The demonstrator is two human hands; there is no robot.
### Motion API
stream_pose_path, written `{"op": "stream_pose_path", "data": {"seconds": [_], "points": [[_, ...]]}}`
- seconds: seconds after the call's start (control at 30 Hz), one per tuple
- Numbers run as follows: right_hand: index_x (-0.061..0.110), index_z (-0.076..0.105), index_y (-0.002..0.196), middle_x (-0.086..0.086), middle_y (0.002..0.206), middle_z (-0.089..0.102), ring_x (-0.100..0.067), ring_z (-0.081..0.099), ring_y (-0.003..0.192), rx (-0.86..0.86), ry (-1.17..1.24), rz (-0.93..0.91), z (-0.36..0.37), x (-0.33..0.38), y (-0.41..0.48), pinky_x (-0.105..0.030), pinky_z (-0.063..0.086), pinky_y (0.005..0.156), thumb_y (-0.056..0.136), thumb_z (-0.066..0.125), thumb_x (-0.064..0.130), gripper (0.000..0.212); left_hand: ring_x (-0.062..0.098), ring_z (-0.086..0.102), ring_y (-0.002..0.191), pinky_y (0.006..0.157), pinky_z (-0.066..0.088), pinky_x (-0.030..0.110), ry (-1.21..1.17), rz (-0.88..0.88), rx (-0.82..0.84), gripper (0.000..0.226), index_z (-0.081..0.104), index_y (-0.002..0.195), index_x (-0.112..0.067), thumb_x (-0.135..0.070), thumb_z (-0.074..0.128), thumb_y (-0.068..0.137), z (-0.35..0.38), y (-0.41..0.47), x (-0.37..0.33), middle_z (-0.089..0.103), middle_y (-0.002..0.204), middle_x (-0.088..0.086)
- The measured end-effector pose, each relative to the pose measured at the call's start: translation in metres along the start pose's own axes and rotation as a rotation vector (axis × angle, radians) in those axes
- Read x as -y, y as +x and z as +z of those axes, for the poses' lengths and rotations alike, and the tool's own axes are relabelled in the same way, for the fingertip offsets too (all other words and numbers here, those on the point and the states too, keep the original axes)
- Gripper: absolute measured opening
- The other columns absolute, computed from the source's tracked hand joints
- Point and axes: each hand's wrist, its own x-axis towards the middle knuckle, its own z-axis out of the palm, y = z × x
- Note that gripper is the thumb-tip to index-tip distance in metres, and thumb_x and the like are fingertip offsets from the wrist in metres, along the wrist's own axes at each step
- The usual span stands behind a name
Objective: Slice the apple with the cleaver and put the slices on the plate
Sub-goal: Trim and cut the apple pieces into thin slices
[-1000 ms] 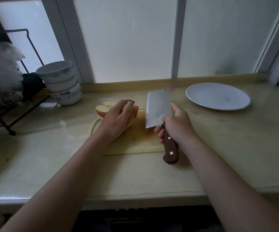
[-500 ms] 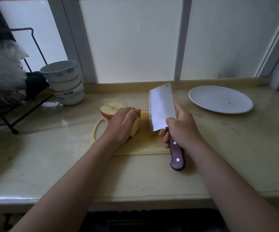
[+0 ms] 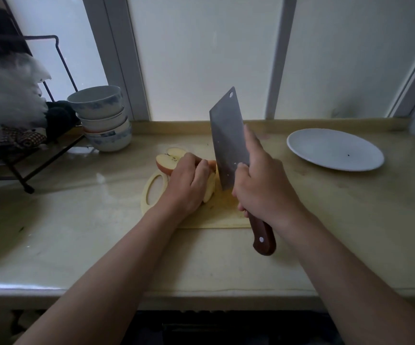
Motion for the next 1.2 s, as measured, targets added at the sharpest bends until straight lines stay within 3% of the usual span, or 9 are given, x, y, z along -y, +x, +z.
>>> {"op": "stream_pose_path", "data": {"seconds": [0.23, 0.43, 0.83, 1.0, 1.2], "points": [[0.039, 0.005, 0.167, -0.012, 0.078, 0.066, -0.025, 0.067, 0.062, -0.034, -0.033, -0.012, -0.001, 0.001, 0.001, -0.048, 0.062, 0.063, 0.107, 0.040, 0.015, 0.074, 0.008, 0.053, 0.086, 0.067, 0.040, 0.024, 0.016, 0.035, 0.009, 0.030, 0.051, 0.106, -0.020, -0.045, 0.035, 0.106, 0.002, 0.000, 0.002, 0.055, 0.098, -0.003], [0.039, 0.004, 0.167, -0.014, 0.079, 0.066, -0.027, 0.067, 0.062, -0.027, -0.060, -0.020, -0.001, 0.003, 0.004, -0.048, 0.063, 0.063, 0.106, 0.041, 0.015, 0.074, 0.008, 0.045, 0.075, 0.063, 0.032, 0.022, 0.007, 0.082, -0.027, 0.027, 0.047, 0.096, -0.019, -0.040, 0.034, 0.107, 0.005, -0.003, 0.004, 0.045, 0.085, -0.007], [0.039, 0.004, 0.167, -0.012, 0.081, 0.064, -0.028, 0.066, 0.063, -0.006, -0.105, -0.009, 0.003, 0.007, 0.002, -0.046, 0.062, 0.064, 0.105, 0.040, 0.016, 0.075, 0.009, 0.039, 0.072, 0.062, 0.034, 0.014, 0.027, 0.104, -0.057, 0.028, 0.048, 0.094, -0.012, -0.033, 0.036, 0.107, 0.006, -0.003, 0.003, 0.043, 0.082, -0.003], [0.031, -0.001, 0.168, -0.005, 0.070, 0.054, -0.017, 0.053, 0.060, 0.016, -0.229, -0.036, 0.004, 0.009, -0.008, -0.026, 0.035, 0.050, 0.105, 0.042, 0.014, 0.078, 0.009, 0.039, 0.071, 0.062, 0.034, 0.014, 0.029, 0.097, -0.062, 0.027, 0.047, 0.092, -0.012, -0.032, 0.036, 0.107, 0.005, -0.003, 0.003, 0.042, 0.081, -0.004], [0.030, -0.013, 0.165, -0.001, 0.072, 0.050, -0.018, 0.053, 0.066, 0.055, -0.318, -0.010, 0.008, 0.014, -0.029, -0.032, 0.037, 0.055, 0.106, 0.042, 0.014, 0.083, 0.009, 0.041, 0.073, 0.062, 0.031, 0.023, 0.050, 0.054, -0.067, 0.026, 0.047, 0.093, -0.016, -0.034, 0.034, 0.107, 0.005, -0.003, -0.001, 0.044, 0.084, -0.004]]}}
